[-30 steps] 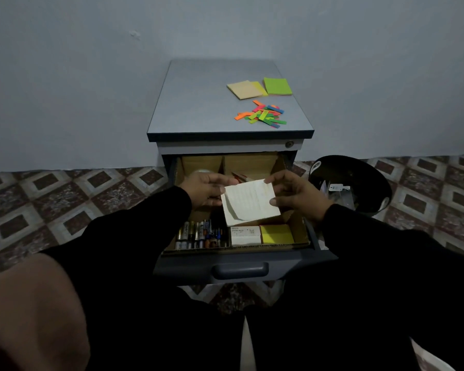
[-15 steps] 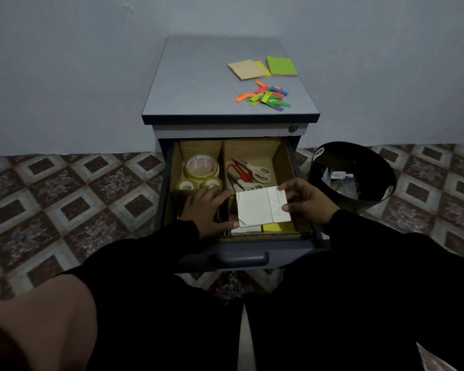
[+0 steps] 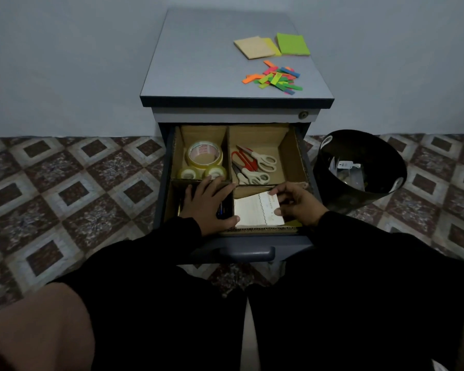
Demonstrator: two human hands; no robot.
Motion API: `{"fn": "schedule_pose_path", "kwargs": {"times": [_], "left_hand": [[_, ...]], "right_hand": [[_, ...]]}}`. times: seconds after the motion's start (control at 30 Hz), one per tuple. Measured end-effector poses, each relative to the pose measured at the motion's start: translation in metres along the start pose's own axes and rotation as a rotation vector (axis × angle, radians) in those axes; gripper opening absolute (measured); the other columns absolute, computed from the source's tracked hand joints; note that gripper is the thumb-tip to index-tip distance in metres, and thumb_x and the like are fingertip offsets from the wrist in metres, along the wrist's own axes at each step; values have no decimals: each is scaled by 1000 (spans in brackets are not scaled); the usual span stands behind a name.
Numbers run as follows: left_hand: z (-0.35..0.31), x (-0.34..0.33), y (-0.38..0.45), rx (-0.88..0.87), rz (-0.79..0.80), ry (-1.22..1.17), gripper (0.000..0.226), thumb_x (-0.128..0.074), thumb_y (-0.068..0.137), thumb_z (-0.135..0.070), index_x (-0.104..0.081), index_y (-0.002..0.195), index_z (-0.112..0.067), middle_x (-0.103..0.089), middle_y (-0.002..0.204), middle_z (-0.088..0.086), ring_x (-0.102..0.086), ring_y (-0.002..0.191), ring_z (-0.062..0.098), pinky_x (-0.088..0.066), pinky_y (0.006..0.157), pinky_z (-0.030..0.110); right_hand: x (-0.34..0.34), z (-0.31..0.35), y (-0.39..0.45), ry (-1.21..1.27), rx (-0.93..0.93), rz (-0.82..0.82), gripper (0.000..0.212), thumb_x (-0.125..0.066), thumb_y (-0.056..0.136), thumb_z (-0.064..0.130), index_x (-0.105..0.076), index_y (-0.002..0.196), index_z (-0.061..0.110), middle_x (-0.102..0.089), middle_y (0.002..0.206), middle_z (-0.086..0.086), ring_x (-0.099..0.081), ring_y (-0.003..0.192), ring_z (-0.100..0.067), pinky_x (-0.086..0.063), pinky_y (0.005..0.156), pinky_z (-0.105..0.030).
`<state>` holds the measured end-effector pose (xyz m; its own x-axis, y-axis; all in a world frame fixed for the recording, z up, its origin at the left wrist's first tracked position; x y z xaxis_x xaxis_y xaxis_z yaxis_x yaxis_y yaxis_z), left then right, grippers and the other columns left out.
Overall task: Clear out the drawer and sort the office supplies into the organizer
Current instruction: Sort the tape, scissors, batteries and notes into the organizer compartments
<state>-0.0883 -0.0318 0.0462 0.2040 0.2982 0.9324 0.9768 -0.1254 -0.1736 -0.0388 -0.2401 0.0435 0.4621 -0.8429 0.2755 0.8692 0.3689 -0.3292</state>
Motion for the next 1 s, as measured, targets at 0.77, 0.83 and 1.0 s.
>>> {"fn": "schedule_pose_path", "kwargs": {"times": [0.77,0.83,1.0], "left_hand": [[-1,-1,-2,-50,-25,-54,78,-58,85,-49,-15,148,-34,-1,158,-5,9,144,20,-11,112,51],[-1,-1,-2,-48,-26,-59,78,-58,84,-50,-16,148,-34,-2,158,-5,8,144,20,-12,112,52],[0,-1,-2,-40,-23,-50,88,-42,68,-62,-17,148,-34,-5,158,-5,6,144,21,-16,112,52]], "right_hand": [[1,-9,8,-465,-120,-174,39,-71,67,-10,-60,96,13,-57,81,0,-54,82,-16,-46,72,-24],[-1,-11,9,-501,-134,-140,41,-76,65,-5,-62,100,11,-59,87,0,-55,84,-14,-42,73,-21],[-1,-12,11,-536,-153,-98,47,-80,63,-1,-62,105,12,-62,93,-3,-58,90,-17,-43,76,-20]]}}
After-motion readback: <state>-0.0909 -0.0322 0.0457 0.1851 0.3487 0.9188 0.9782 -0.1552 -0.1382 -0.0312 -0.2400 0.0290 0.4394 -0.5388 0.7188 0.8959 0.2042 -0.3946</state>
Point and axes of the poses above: each hand's wrist, its own y-axis towards the middle knuckle, its own x-axis out of the back of the hand, z = x × y, the point moved 4 cm from there along y, towards the middle knuckle
